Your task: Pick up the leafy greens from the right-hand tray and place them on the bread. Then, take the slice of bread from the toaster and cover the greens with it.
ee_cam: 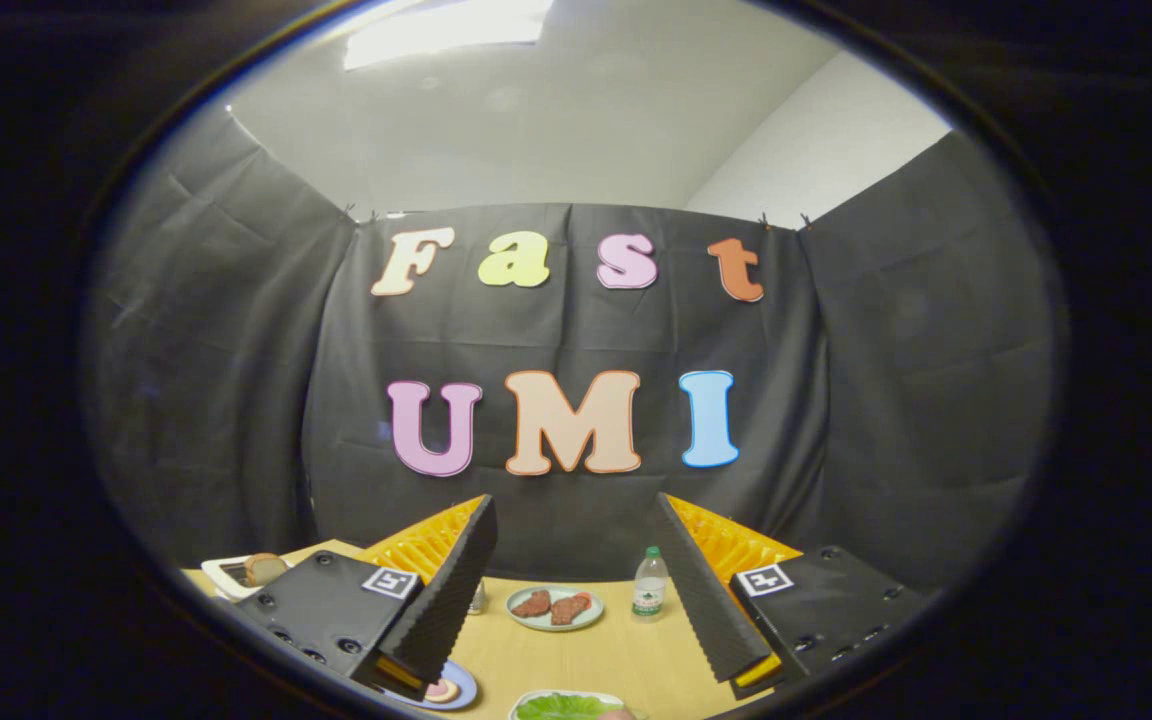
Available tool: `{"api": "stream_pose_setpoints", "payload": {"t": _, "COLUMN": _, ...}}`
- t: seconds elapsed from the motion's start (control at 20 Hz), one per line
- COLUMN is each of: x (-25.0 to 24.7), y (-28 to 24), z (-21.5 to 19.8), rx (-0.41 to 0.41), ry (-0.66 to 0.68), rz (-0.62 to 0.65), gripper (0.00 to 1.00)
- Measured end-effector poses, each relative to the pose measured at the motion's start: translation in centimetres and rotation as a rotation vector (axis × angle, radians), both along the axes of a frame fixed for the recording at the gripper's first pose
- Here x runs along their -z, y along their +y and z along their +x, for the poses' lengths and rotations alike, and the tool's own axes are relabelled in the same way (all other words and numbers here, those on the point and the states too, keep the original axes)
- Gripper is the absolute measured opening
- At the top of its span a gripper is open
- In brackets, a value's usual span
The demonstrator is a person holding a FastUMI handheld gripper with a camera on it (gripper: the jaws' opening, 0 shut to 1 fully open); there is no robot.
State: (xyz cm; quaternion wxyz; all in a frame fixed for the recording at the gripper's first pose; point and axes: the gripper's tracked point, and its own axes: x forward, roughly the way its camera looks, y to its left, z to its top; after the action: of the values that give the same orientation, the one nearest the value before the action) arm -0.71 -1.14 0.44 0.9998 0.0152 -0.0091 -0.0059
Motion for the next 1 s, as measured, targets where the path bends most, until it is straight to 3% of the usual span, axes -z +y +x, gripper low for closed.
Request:
{"api": "stream_pose_setpoints", "payload": {"t": 0.35, "x": 0.9, "y": 0.1, "z": 0.2, "rx": -0.034, "ry": 0.024, "rz": -0.015, "gripper": 0.99}}
{"api": "stream_pose_setpoints", "payload": {"t": 1.0, "x": 4.5, "y": -2.0, "z": 2.3, "rx": -0.221, "ry": 0.118, "rz": -0.09, "gripper": 0.99}}
